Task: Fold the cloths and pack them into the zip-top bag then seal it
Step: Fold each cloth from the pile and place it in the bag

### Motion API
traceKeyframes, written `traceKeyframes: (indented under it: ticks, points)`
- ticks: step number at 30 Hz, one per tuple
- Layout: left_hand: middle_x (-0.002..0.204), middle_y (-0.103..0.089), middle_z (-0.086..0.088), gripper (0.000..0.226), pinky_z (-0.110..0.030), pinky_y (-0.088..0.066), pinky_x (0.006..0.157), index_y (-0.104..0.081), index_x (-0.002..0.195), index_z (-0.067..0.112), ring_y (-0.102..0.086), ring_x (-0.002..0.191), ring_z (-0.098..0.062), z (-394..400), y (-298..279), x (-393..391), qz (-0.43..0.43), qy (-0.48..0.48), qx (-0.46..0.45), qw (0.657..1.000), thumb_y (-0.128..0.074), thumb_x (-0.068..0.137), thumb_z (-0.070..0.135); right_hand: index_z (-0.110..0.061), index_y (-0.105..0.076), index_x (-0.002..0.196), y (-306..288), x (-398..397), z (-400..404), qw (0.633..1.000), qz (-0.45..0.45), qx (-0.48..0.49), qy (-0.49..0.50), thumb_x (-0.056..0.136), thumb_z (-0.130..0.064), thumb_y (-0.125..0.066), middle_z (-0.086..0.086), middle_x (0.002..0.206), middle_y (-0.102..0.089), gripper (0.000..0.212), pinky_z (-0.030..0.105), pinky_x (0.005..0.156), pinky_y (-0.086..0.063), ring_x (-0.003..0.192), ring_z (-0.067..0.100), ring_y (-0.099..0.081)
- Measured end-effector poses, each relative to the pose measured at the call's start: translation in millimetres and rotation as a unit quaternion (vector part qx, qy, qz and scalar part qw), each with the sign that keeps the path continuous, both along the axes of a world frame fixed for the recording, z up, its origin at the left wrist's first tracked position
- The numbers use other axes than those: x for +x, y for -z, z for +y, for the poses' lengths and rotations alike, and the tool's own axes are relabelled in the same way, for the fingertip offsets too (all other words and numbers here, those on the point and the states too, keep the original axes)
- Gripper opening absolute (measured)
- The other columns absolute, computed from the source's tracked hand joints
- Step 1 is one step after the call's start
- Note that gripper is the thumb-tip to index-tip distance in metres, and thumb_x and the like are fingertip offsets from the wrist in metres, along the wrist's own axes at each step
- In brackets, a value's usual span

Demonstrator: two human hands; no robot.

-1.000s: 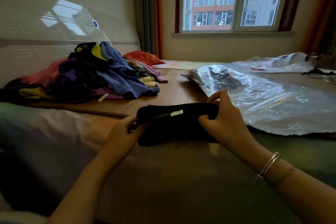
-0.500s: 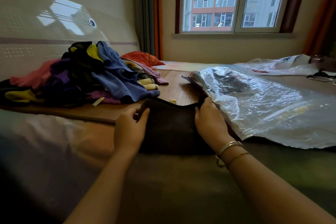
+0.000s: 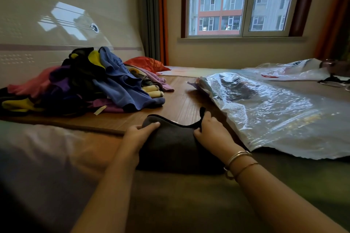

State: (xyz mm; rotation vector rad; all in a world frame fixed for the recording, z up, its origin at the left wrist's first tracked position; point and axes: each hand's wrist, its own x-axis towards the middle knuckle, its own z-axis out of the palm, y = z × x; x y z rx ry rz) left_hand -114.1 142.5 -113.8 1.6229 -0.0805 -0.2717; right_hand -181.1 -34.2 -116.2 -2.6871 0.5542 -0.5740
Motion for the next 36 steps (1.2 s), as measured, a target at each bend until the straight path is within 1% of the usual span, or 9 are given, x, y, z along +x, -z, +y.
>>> traceKeyframes:
  ticks: [5, 8, 12, 20, 22, 25, 30, 33, 36]
  points:
    - [0.103, -0.064, -0.01, 0.026, -0.033, -0.049, 0.075, -0.061, 0.107, 0.012, -0.062, 0.094, -0.024, 15, -10, -31, 0.067, 0.055, -0.147, 0.985, -0.067, 0.085, 0.022, -0.014, -0.038, 0.107, -17, -55, 9, 0.996, -0.047, 0.044, -0.067, 0.08, -0.02, -0.063, 0.007, 0.106, -0.048, 0.037, 0.033, 0.074, -0.046, 0.094, 0.024, -0.053]
    - [0.104, -0.065, -0.01, 0.024, -0.034, -0.048, 0.084, -0.061, 0.107, 0.011, -0.064, 0.092, -0.022, 19, -11, -52, 0.085, 0.114, -0.172, 0.975, -0.066, 0.084, 0.017, -0.016, -0.046, 0.109, -32, -94, 2, 0.989, -0.048, 0.11, -0.082, 0.078, -0.018, -0.065, 0.003, 0.102, -0.054, 0.037, 0.02, 0.061, -0.042, 0.082, 0.014, -0.054]
    - [0.112, -0.065, -0.013, 0.034, -0.033, -0.053, 0.066, -0.059, 0.115, 0.017, -0.066, 0.096, -0.026, 8, -27, -84, 0.042, 0.16, -0.172, 0.971, -0.065, 0.082, 0.008, -0.019, -0.057, 0.11, -46, -148, -13, 0.977, -0.021, 0.187, -0.105, 0.082, -0.016, -0.066, -0.002, 0.091, -0.059, 0.03, 0.016, 0.061, -0.048, 0.075, 0.008, -0.059]
    - [0.103, -0.073, -0.011, 0.041, -0.034, -0.06, 0.073, -0.059, 0.114, 0.019, -0.071, 0.092, -0.026, -46, -64, -168, -0.077, 0.34, -0.165, 0.922, -0.062, 0.078, 0.0, -0.023, -0.062, 0.106, -60, -236, -49, 0.948, 0.019, 0.287, -0.133, 0.089, -0.015, -0.063, -0.004, 0.096, -0.063, 0.019, 0.023, 0.068, -0.057, 0.082, 0.014, -0.068]
    - [0.103, -0.073, -0.01, 0.037, -0.038, -0.058, 0.08, -0.06, 0.113, 0.018, -0.07, 0.095, -0.026, -66, -62, -184, -0.115, 0.352, -0.153, 0.916, -0.063, 0.081, -0.001, -0.021, -0.064, 0.102, -57, -248, -58, 0.965, 0.002, 0.232, -0.124, 0.087, -0.008, -0.06, 0.002, 0.094, -0.066, 0.02, 0.034, 0.075, -0.059, 0.083, 0.017, -0.068]
    - [0.1, -0.073, 0.001, 0.026, -0.026, -0.058, 0.073, -0.062, 0.109, 0.022, -0.07, 0.091, -0.015, -97, -57, -198, -0.201, 0.324, -0.134, 0.915, -0.064, 0.086, 0.01, -0.018, -0.064, 0.097, -51, -255, -70, 0.99, -0.115, 0.073, -0.048, 0.083, -0.003, -0.059, 0.001, 0.09, -0.067, 0.02, 0.042, 0.074, -0.056, 0.083, 0.017, -0.066]
    - [0.111, -0.061, 0.015, 0.024, -0.005, -0.043, 0.084, -0.059, 0.112, 0.026, -0.056, 0.107, 0.0, -139, -42, -183, -0.429, 0.178, -0.06, 0.884, -0.059, 0.09, 0.038, -0.013, -0.058, 0.104, -52, -265, -95, 0.938, -0.304, -0.135, 0.096, 0.078, 0.003, -0.066, 0.009, 0.099, -0.062, 0.031, 0.044, 0.075, -0.053, 0.094, 0.026, -0.057]
    - [0.129, -0.056, 0.003, 0.05, -0.037, -0.041, 0.102, -0.055, 0.123, 0.025, -0.049, 0.122, -0.018, -159, -20, -150, -0.554, 0.091, 0.128, 0.818, -0.071, 0.079, 0.042, -0.008, -0.059, 0.103, -46, -261, -103, 0.913, -0.324, -0.224, 0.105, 0.071, 0.007, -0.071, 0.014, 0.094, -0.059, 0.037, 0.043, 0.067, -0.052, 0.088, 0.033, -0.056]
    - [0.133, -0.054, -0.001, 0.047, -0.049, -0.042, 0.099, -0.058, 0.12, 0.024, -0.047, 0.124, -0.027, -167, -10, -140, -0.523, 0.057, 0.2, 0.827, -0.074, 0.076, 0.031, -0.007, -0.059, 0.098, -35, -244, -108, 0.911, -0.308, -0.261, 0.081, 0.064, 0.009, -0.073, 0.013, 0.091, -0.059, 0.04, 0.033, 0.065, -0.045, 0.083, 0.032, -0.057]
